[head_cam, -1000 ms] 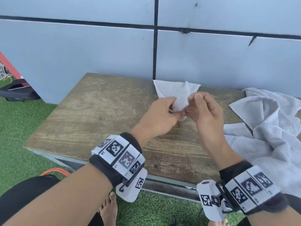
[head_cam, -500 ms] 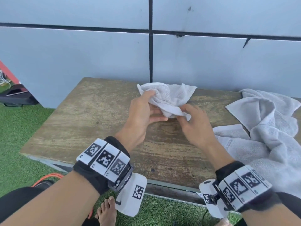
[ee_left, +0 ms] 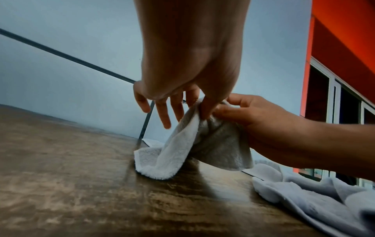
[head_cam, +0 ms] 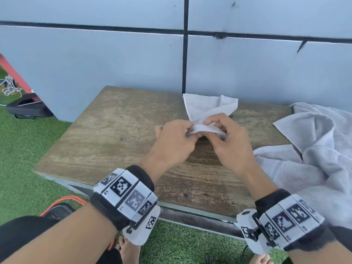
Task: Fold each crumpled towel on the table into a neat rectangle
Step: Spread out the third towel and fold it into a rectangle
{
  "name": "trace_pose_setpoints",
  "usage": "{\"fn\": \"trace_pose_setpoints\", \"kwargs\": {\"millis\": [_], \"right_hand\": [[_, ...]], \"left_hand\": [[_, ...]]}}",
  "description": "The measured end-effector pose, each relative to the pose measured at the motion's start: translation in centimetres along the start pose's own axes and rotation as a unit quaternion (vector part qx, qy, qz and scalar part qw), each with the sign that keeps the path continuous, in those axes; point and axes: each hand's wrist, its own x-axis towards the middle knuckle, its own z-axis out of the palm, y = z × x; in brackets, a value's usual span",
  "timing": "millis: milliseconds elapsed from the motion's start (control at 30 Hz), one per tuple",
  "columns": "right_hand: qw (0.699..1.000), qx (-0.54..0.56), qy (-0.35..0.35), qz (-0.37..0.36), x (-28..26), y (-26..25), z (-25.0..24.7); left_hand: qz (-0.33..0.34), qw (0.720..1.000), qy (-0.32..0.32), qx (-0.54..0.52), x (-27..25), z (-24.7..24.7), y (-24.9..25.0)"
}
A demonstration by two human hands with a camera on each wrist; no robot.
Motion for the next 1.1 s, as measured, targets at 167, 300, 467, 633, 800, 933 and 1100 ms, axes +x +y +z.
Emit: {"fn": "trace_pose_setpoints", "kwargs": {"millis": [167,300,467,633,800,933,1100], "right_hand": [[0.991,-0.104,-0.084,0.022,0.0,1.3,-0.8],[0.952,-0.217,-0.205,0.071,-0.3,1.6,-0.6],[0.967,-0.184,-0.16,0.067,-0.1,1.1,-0.4],[0.961,-0.159,-0.199,0.104,0.0,0.0,-0.1],[0.96,-0.208,-0.15,0.109,0.0,1.0,0.5],[0.933,-0.256,-0.238,0.087,-0.6,2.0,2.0],[0.886,-0.335,-0.314,0.068,-0.6,1.7,2.4]], "left_hand": [[0.008,0.999,-0.007,-0.041,0.3,-1.1,-0.3],[-0.024,0.997,0.033,-0.064,0.3,-1.2,-0.3],[-0.058,0.986,0.091,-0.124,0.5,-3.1,-0.1],[-0.085,0.988,-0.115,-0.057,-1.0,-4.1,-1.0],[-0.131,0.926,-0.349,0.065,-2.2,-3.5,-2.5],[-0.192,0.884,-0.367,0.217,-3.0,-3.9,-3.7],[-0.158,0.88,-0.228,0.386,-3.1,-4.1,-6.5]]}}
